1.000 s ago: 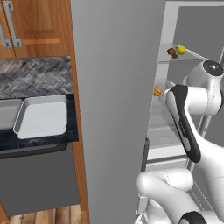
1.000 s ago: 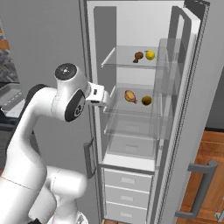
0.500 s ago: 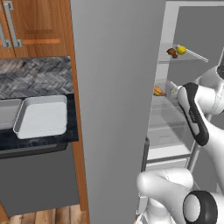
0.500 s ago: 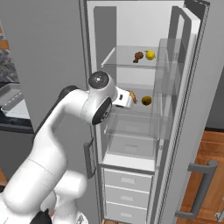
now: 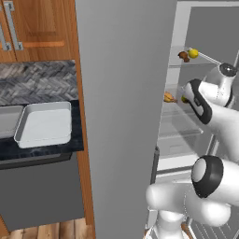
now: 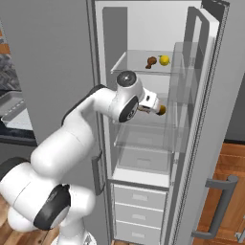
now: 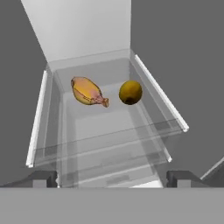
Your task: Place one lemon and one chicken drumstick in each tupperware on the nearby counter, to pack two identical lunches.
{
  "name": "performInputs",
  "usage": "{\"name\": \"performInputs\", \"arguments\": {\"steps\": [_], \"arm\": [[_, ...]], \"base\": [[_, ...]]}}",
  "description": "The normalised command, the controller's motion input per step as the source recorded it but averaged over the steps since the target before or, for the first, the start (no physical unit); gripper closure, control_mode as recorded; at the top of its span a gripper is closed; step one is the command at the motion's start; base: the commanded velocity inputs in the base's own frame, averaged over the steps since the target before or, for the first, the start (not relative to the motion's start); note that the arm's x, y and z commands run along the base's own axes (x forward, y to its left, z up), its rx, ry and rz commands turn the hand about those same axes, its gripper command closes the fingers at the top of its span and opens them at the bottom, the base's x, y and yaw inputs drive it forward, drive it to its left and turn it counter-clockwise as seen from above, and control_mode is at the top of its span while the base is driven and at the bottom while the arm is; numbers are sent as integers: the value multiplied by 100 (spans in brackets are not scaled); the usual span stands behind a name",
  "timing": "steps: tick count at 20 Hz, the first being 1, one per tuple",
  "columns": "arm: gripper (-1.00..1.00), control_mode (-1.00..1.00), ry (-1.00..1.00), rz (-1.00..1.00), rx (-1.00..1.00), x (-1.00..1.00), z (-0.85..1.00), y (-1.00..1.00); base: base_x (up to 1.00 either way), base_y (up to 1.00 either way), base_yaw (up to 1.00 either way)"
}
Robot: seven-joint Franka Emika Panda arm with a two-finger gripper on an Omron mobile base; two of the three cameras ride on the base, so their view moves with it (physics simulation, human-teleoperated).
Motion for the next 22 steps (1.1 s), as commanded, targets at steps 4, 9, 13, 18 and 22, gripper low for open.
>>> {"name": "performInputs", "arguments": {"steps": [4, 9, 13, 18, 22], "arm": [[-100, -100, 6, -8, 0, 94, -16, -27], [-100, -100, 5, -3, 0, 63, -29, -17], [-100, -100, 6, 0, 0, 2, -4, 0], [-100, -100, 9, 0, 0, 0, -27, -6], [-100, -100, 5, 0, 0, 17, -19, -16]], "base": [[0, 0, 0], [0, 0, 0], [0, 0, 0], [0, 0, 0], [0, 0, 0]]}}
